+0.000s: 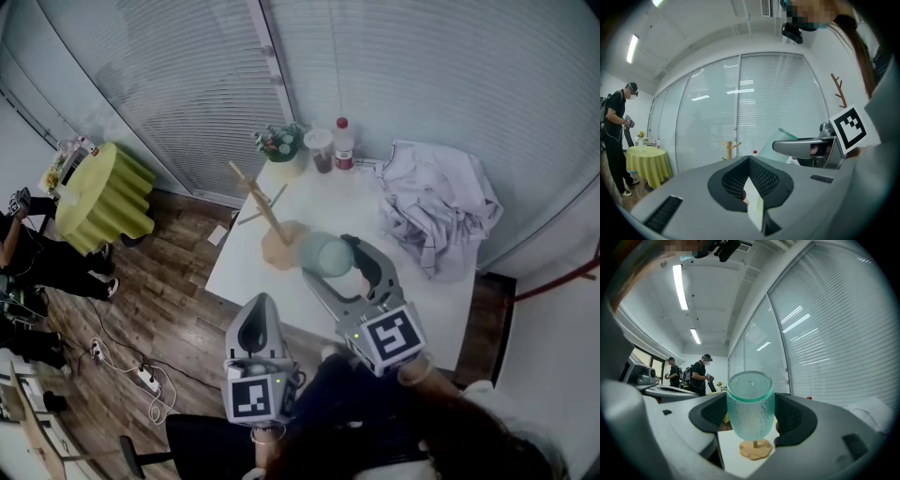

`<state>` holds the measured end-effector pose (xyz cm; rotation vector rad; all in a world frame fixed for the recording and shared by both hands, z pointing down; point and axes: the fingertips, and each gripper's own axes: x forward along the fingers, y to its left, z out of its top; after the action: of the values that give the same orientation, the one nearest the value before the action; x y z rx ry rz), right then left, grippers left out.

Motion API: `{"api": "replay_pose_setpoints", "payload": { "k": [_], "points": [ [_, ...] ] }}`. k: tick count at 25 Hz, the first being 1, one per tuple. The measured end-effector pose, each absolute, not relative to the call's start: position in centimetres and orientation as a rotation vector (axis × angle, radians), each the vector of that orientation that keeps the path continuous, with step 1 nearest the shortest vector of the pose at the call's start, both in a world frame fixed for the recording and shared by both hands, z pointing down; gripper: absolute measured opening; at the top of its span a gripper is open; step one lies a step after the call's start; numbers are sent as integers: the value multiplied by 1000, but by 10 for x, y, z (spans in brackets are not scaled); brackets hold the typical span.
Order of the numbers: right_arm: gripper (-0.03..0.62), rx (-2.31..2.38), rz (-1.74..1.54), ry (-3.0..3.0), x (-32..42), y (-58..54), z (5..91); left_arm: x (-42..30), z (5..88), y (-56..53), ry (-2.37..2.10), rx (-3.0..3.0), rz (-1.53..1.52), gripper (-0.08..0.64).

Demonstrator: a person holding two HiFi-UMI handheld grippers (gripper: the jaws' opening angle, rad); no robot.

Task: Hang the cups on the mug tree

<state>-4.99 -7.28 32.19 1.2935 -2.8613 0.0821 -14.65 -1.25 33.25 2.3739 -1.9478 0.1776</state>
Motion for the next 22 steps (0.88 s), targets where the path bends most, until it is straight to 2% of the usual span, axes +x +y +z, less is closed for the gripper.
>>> {"api": "replay_pose_setpoints", "payload": {
  "k": [22],
  "points": [
    [319,1311,39,-2857,-87,-92,304,-183,330,-43,-1894,2401,107,2]
  ]
}}
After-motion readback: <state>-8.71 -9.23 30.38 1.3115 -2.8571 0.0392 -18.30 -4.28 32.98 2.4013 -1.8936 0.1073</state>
